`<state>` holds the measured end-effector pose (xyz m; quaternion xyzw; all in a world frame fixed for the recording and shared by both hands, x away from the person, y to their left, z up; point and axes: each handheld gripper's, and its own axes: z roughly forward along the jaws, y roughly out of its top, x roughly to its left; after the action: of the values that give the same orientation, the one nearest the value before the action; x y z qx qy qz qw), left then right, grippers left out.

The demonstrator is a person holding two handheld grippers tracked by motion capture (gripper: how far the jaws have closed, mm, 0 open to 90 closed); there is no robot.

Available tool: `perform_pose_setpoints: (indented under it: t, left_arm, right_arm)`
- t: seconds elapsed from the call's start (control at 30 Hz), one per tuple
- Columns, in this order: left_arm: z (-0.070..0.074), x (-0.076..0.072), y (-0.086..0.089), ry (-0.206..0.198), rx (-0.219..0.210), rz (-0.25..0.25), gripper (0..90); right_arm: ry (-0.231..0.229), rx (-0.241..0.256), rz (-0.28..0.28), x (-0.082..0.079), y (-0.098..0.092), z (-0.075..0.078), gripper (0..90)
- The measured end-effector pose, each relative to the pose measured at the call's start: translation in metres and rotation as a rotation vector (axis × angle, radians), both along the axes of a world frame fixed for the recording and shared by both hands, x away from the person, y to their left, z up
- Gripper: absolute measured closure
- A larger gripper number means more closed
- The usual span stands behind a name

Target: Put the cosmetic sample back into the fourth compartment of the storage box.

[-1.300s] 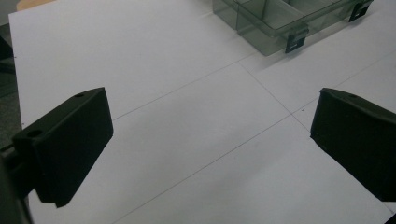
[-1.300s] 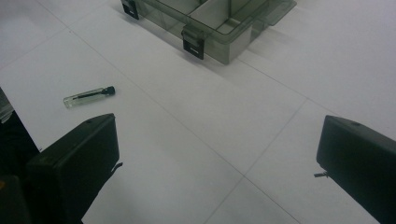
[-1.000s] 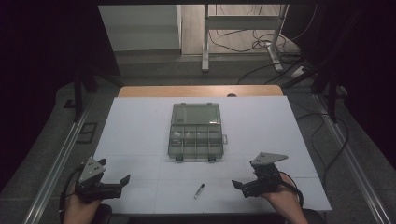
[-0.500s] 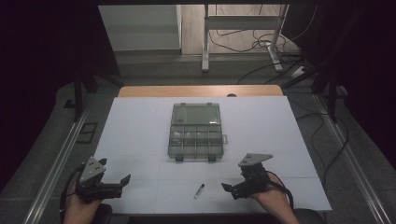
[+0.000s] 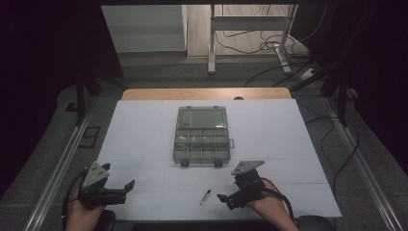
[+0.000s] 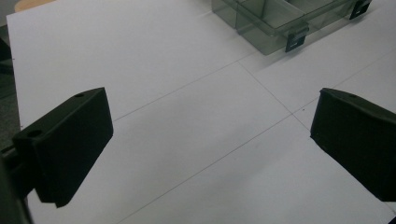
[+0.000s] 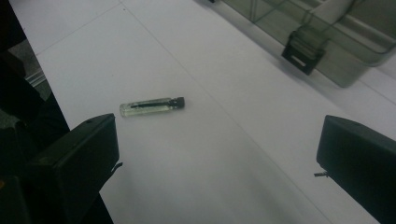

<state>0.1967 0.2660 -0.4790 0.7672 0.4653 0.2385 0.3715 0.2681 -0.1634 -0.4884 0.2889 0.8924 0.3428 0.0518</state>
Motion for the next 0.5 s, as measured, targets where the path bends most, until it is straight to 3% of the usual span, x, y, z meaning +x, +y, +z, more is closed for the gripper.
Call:
perform_pose_setpoints:
  t: [0.33,0.5]
  left_arm:
    - [0.000,0.001,0.000,-0.002,0.002,-0.006,0.0]
    - [0.000,0.001,0.000,-0.001,0.002,-0.009,0.0]
  right_arm:
    - [-0.015,-0.051,0.022,-0.005,0.024,-0.008,0.0]
    - [0.011,-0.068,0.025,-0.008,0.037,-0.011,0.0]
